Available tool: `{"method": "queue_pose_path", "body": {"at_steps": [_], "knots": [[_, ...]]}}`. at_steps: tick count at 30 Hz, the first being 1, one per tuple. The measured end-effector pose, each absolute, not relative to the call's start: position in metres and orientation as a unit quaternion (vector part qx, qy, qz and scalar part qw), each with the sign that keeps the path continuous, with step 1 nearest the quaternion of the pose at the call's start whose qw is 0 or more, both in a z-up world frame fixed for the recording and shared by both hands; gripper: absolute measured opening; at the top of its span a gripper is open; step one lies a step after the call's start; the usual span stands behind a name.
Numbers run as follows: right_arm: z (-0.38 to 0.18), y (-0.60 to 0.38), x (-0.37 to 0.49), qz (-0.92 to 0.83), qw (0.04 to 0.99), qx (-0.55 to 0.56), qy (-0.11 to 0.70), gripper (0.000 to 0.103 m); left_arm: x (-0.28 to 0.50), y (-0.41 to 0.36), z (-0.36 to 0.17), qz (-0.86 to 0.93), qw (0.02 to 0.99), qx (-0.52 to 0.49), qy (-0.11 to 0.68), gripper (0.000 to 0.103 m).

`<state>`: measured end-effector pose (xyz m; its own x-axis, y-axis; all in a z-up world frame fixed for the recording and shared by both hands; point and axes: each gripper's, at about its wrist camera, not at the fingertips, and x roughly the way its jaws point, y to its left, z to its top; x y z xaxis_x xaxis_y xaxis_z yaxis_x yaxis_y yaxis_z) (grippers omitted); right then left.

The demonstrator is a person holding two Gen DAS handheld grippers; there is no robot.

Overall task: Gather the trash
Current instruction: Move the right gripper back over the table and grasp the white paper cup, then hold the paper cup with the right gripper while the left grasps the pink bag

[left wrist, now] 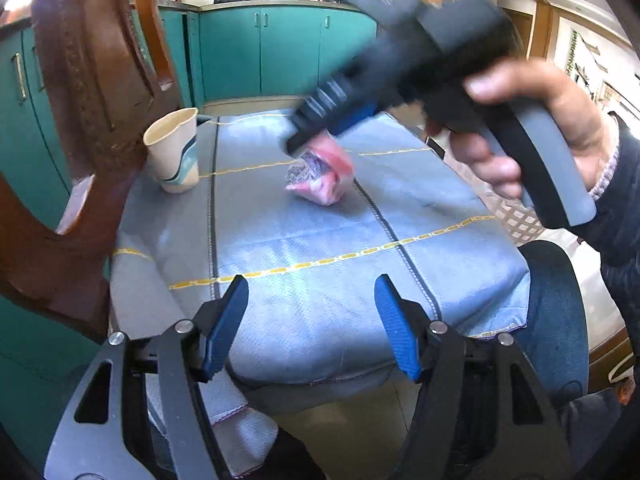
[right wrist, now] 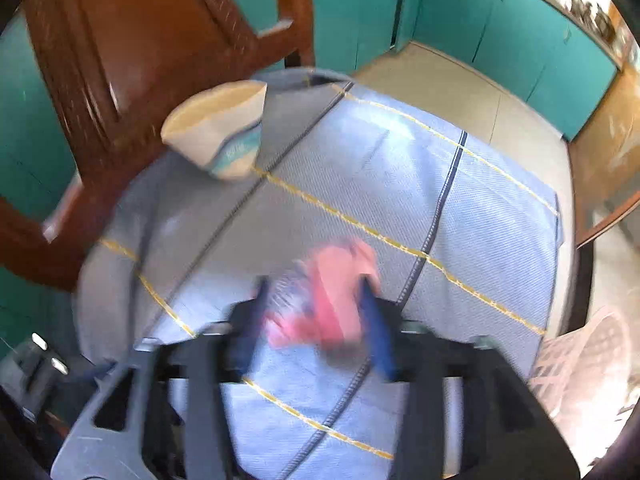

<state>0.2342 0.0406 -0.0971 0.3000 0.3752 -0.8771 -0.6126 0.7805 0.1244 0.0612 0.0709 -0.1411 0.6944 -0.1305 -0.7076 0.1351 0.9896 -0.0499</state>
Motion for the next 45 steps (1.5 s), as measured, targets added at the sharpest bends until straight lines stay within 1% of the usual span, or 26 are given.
{"method": "queue_pose_path", "body": {"at_steps": [5, 9, 11, 12, 13, 14, 15, 16, 21, 25, 27, 30, 32, 35, 36, 38, 39, 40, 41, 42, 44, 45], "knots": [[-0.085, 0.085, 0.267, 0.338, 0.797, -0.030, 0.500, 0.058, 0.055, 0.070, -0.138, -0.067, 0.922, 0.010, 0.380, 0.066], [-0.098, 0.132, 0.297, 0.338, 0.779, 0.025, 0.528, 0.050, 0.054, 0.074, -0.133, -0.055, 0.925, 0.010, 0.375, 0.066], [-0.108, 0.146, 0.308, 0.306, 0.780, 0.010, 0.546, 0.040, 0.050, 0.073, -0.129, -0.051, 0.927, 0.011, 0.372, 0.066], [-0.115, 0.147, 0.311, 0.294, 0.777, 0.009, 0.556, 0.032, 0.048, 0.074, -0.127, -0.049, 0.928, 0.011, 0.370, 0.066], [-0.119, 0.143, 0.311, 0.293, 0.771, 0.016, 0.565, 0.020, 0.047, 0.075, -0.126, -0.048, 0.928, 0.011, 0.369, 0.067], [-0.124, 0.137, 0.309, 0.297, 0.761, 0.030, 0.576, 0.012, 0.047, 0.075, -0.126, -0.047, 0.928, 0.010, 0.369, 0.067], [-0.125, 0.127, 0.302, 0.306, 0.757, 0.046, 0.576, 0.006, 0.047, 0.076, -0.127, -0.047, 0.928, 0.010, 0.369, 0.067], [-0.123, 0.118, 0.297, 0.320, 0.757, 0.054, 0.568, 0.004, 0.047, 0.076, -0.127, -0.048, 0.928, 0.008, 0.370, 0.067], [-0.097, 0.077, 0.258, 0.353, 0.781, -0.010, 0.514, 0.004, 0.049, 0.075, -0.132, -0.052, 0.925, 0.003, 0.376, 0.067], [-0.078, 0.023, 0.223, 0.365, 0.796, -0.021, 0.483, 0.004, 0.054, 0.079, -0.136, -0.048, 0.923, -0.005, 0.382, 0.068], [-0.058, -0.011, 0.205, 0.346, 0.827, -0.024, 0.443, 0.004, 0.058, 0.081, -0.139, -0.047, 0.921, -0.006, 0.386, 0.068], [-0.041, -0.047, 0.185, 0.263, 0.877, -0.071, 0.395, 0.004, 0.070, 0.081, -0.140, -0.051, 0.920, -0.013, 0.388, 0.068], [-0.042, -0.059, 0.179, 0.206, 0.891, -0.117, 0.388, 0.004, 0.082, 0.080, -0.137, -0.058, 0.923, -0.020, 0.381, 0.068], [-0.070, -0.057, 0.179, 0.165, 0.881, -0.186, 0.402, 0.004, 0.108, 0.077, -0.132, -0.052, 0.930, -0.012, 0.362, 0.070], [-0.079, -0.057, 0.177, 0.176, 0.871, -0.189, 0.417, 0.004, 0.120, 0.079, -0.131, -0.046, 0.931, -0.018, 0.363, 0.071], [-0.087, -0.064, 0.169, 0.208, 0.859, -0.169, 0.437, 0.011, 0.139, 0.087, -0.132, -0.038, 0.925, -0.044, 0.377, 0.071], [-0.093, -0.062, 0.170, 0.218, 0.855, -0.159, 0.443, 0.024, 0.145, 0.090, -0.132, -0.033, 0.923, -0.053, 0.381, 0.071], [-0.092, -0.065, 0.166, 0.222, 0.854, -0.152, 0.444, 0.044, 0.149, 0.093, -0.132, -0.029, 0.922, -0.059, 0.383, 0.071], [-0.092, -0.070, 0.161, 0.229, 0.855, -0.144, 0.443, 0.054, 0.153, 0.095, -0.132, -0.026, 0.921, -0.064, 0.383, 0.072], [-0.088, -0.070, 0.158, 0.233, 0.854, -0.142, 0.443, 0.060, 0.157, 0.097, -0.132, -0.023, 0.921, -0.067, 0.383, 0.072], [-0.094, -0.070, 0.157, 0.250, 0.846, -0.126, 0.454, 0.063, 0.163, 0.099, -0.132, -0.023, 0.920, -0.073, 0.383, 0.074], [-0.097, -0.073, 0.157, 0.258, 0.840, -0.111, 0.464, 0.068, 0.166, 0.100, -0.132, -0.023, 0.920, -0.074, 0.384, 0.074]]}}
